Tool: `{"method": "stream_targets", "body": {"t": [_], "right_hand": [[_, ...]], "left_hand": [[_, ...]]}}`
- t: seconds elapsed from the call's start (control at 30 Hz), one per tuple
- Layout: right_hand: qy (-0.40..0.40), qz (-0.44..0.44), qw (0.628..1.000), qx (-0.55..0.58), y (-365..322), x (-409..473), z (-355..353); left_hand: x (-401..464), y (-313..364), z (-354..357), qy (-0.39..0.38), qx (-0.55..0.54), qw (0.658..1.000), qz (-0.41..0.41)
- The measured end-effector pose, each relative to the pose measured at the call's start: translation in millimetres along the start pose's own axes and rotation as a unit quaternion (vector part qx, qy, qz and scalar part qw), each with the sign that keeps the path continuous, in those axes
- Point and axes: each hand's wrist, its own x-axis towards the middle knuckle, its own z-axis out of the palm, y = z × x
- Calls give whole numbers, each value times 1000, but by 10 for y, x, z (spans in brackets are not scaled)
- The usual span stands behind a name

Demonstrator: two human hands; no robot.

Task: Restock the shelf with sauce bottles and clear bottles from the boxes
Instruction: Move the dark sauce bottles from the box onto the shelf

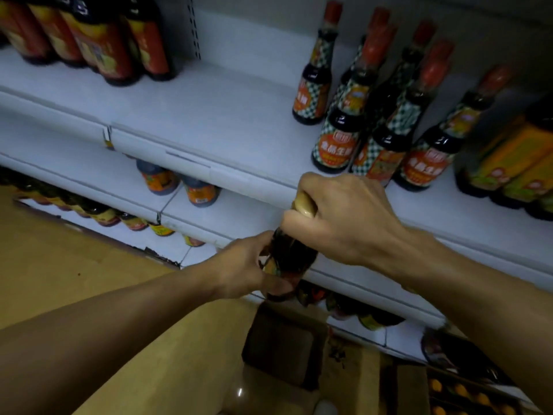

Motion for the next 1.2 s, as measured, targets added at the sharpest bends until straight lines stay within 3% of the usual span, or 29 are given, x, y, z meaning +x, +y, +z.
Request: {"method": "stream_targets", "body": {"t": [0.53,0.87,1.2], "right_hand": [[106,33,994,-10,-343,139,-2100],[180,39,983,-20,-351,116,-2955],[212,38,974,65,19,62,-3750]], "left_hand": [[-420,1941,-863,-10,82,988,130],[-519,2801,-1125,-46,71,980,181],[-378,3677,-1050,-47,62,977,199]]}}
